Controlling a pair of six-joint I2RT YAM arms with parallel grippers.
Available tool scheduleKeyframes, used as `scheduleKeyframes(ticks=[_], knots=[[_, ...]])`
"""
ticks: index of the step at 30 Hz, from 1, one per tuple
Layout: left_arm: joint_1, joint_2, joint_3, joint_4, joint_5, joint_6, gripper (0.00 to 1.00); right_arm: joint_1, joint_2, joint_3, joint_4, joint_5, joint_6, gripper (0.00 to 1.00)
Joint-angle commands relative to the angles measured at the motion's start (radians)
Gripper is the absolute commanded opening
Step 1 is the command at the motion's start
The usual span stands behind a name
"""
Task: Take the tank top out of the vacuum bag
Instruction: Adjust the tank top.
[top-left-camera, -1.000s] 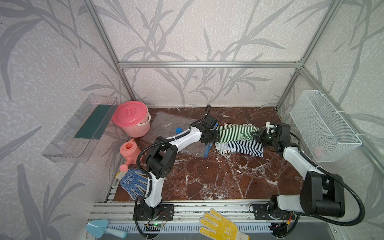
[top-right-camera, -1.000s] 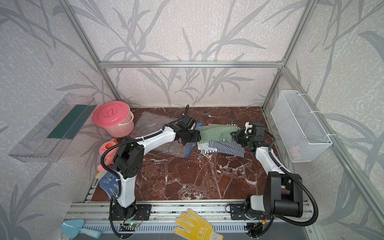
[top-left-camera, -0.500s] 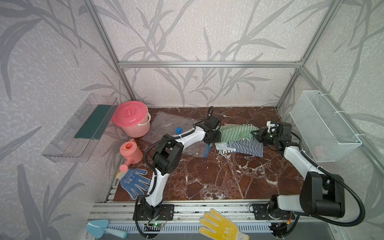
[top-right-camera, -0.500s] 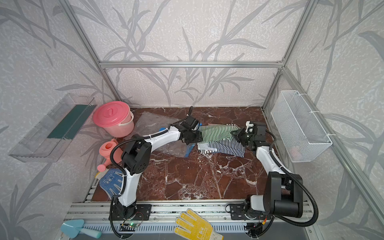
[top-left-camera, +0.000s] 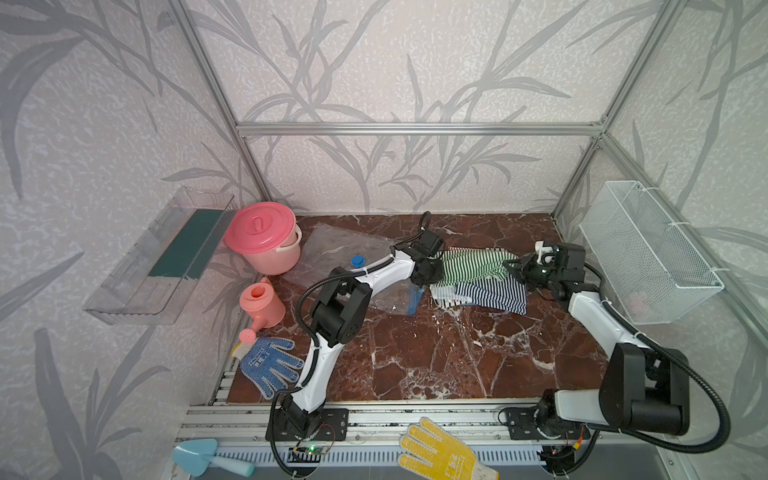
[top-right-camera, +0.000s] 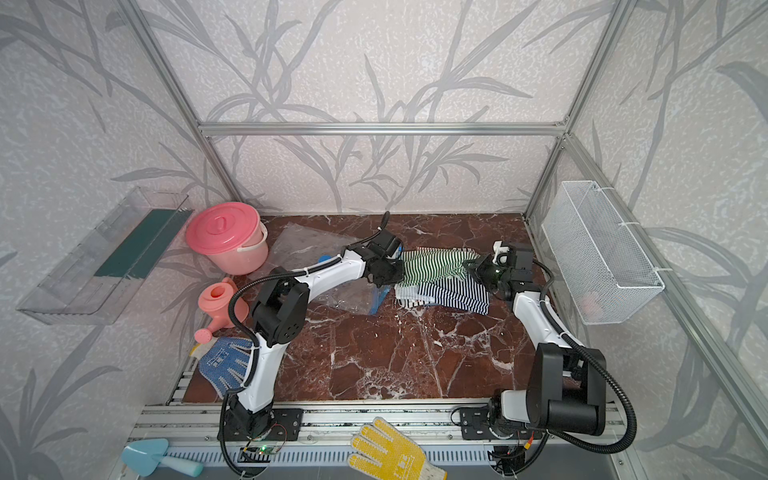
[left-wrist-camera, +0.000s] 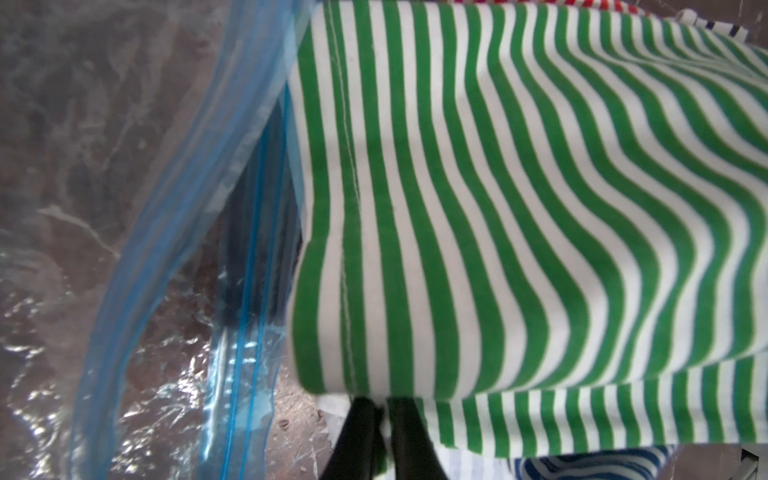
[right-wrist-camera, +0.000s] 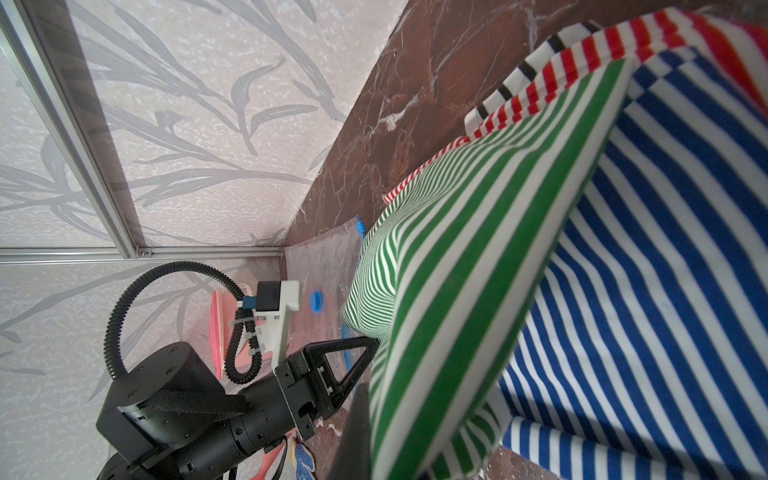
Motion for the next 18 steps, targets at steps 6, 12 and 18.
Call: scheduleKeyframes(ticks=[6,12,18], knots=[[-0.005,0.008,0.041,-0.041,-0.011,0.009,0.0,-0.009,-0.008,0.034,-0.019,0.007,-0.026,0.0],[-0.005,-0.035,0.023,-0.064,-0.004,0.026,0.0,-0.011,-0.045,0.022,-0.067,0.023,-0.047,0.0],[-0.004,-0.098,-0.004,-0.061,0.029,0.024,0.0,-0.011,-0.097,-0.017,-0.119,0.047,-0.079,0.0]])
